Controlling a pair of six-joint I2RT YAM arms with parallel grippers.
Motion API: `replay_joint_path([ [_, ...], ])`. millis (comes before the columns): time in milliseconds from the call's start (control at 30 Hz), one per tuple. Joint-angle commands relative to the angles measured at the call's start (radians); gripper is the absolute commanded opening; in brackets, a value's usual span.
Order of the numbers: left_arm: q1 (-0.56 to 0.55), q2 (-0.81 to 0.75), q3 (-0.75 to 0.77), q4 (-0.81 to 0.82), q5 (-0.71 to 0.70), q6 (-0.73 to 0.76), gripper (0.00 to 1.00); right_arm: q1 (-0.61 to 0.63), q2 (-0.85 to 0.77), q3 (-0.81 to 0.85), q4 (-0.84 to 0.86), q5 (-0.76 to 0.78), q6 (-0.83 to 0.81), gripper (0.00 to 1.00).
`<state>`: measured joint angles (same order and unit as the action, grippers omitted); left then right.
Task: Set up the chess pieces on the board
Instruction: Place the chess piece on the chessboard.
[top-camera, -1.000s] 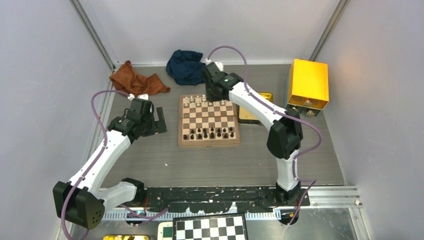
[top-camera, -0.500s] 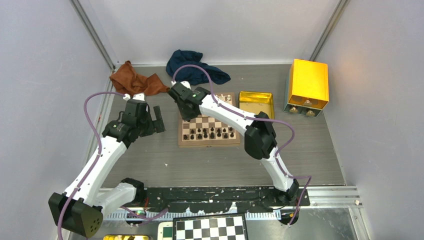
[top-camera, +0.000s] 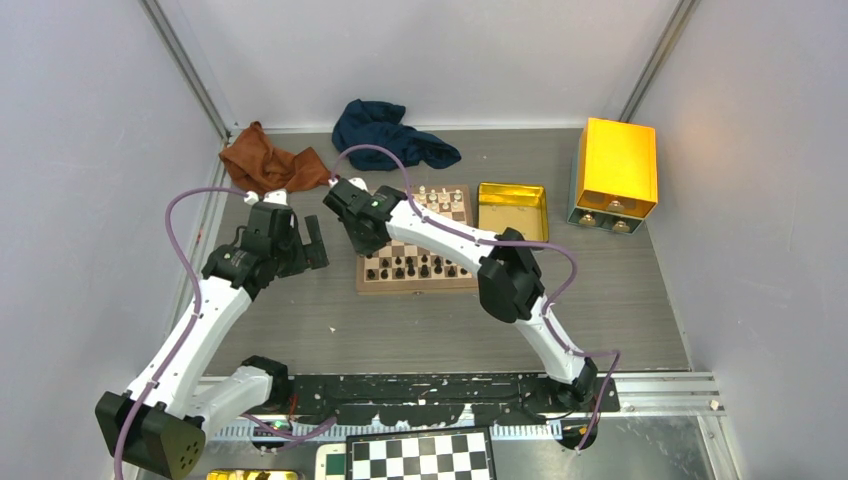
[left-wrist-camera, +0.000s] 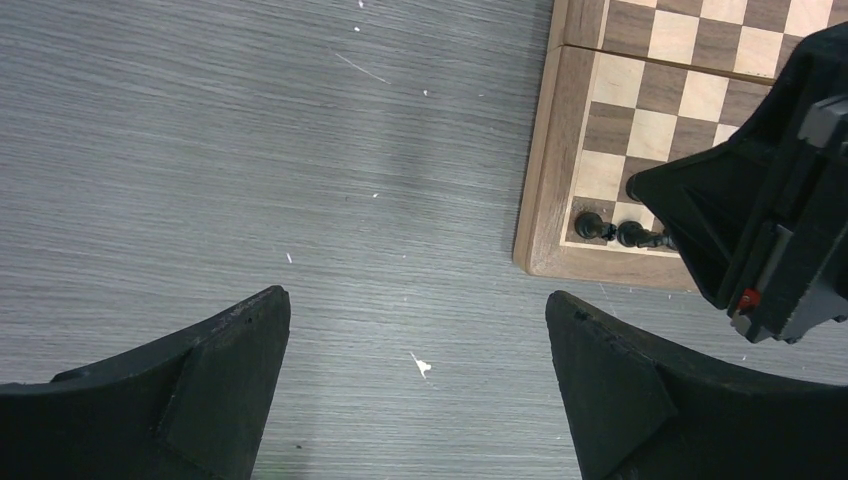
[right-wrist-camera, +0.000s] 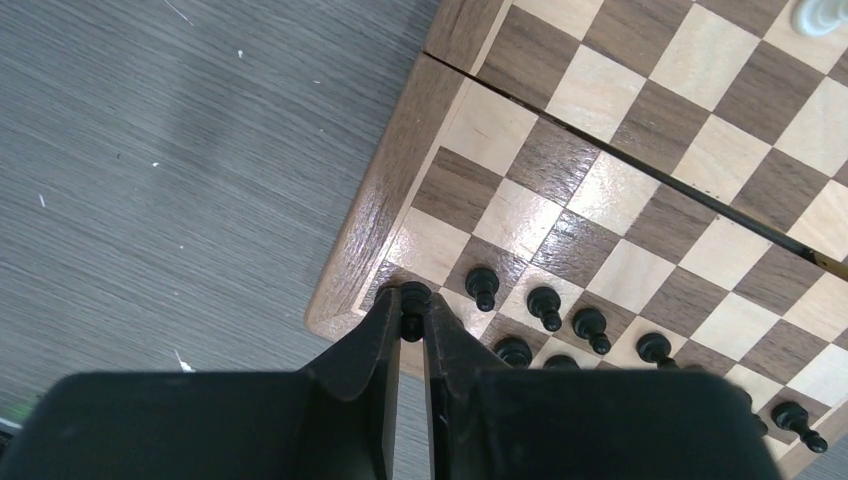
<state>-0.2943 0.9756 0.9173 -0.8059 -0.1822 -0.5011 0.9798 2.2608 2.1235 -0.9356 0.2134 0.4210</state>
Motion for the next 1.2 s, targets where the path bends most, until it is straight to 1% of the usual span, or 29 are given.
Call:
replay_joint_path([
  [0,0.004,-0.020,-0.001,0.009,0.007,-0.012,1.00,0.005,0.016,0.021,0.017,-0.009,-0.016,0.01],
  [633,0.006,0.003,-0.003,0.014,-0.003,-0.003,1.00,0.004,0.099,0.057,0.012,-0.028,-0.043,0.01],
  [967,0.009,0.015,0.001,0.016,-0.005,0.002,1.00,0.003,0.114,0.084,0.004,-0.031,-0.053,0.01],
  [1167,0.011,0.020,0.002,0.018,-0.003,0.003,1.00,0.003,0.108,0.067,0.006,-0.037,-0.052,0.02],
])
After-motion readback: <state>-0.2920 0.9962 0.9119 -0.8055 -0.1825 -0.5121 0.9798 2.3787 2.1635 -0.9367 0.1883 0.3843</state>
